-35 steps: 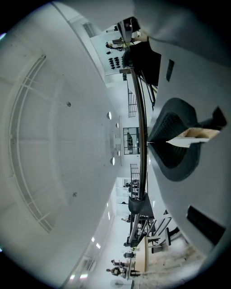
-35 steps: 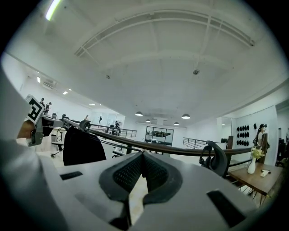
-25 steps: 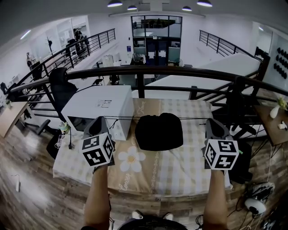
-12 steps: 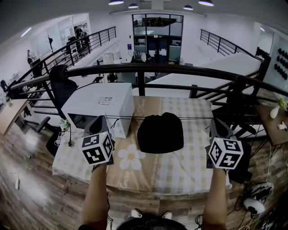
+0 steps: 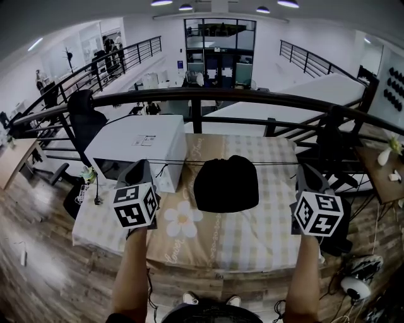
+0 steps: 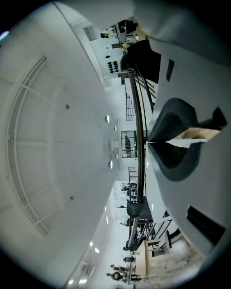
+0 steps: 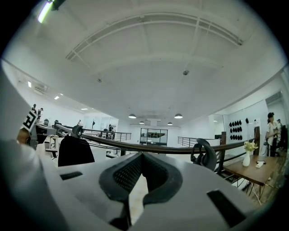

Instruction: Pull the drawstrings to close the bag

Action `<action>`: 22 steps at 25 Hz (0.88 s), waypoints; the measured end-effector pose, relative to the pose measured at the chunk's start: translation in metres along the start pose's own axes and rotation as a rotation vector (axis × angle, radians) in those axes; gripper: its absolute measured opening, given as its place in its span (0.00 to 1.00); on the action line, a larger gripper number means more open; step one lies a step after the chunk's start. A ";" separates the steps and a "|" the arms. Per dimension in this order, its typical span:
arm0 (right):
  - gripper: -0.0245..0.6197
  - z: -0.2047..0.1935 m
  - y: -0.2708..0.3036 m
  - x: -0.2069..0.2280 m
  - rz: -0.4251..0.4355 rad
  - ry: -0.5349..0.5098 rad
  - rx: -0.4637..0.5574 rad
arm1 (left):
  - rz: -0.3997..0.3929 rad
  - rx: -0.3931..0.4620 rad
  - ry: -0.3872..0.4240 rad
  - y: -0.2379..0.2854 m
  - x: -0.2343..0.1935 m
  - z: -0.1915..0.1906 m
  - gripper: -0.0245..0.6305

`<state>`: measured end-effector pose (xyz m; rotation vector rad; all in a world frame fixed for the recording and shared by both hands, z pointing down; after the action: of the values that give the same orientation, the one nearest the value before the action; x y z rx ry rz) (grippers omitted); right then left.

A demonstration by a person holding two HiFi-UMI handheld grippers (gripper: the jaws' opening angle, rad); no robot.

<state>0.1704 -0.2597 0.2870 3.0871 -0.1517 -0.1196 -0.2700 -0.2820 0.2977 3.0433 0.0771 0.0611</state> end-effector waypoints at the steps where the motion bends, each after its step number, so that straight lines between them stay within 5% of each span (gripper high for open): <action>1: 0.07 0.001 0.001 0.000 -0.001 -0.003 0.001 | -0.003 -0.001 -0.001 0.001 0.000 0.000 0.08; 22: 0.07 0.005 0.002 0.002 -0.006 -0.027 0.013 | -0.021 -0.012 0.023 0.007 0.002 0.000 0.08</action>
<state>0.1717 -0.2620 0.2819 3.1004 -0.1442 -0.1611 -0.2672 -0.2887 0.2989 3.0293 0.1095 0.0946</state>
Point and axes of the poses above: the fingertips, and each gripper's own axes: y forward along the fingers, x to its right, z out of its top, the point moved 5 cm from there along -y, backward along the fingers, and after that the axes turned 1 degree about x, right-handed, at the moved point
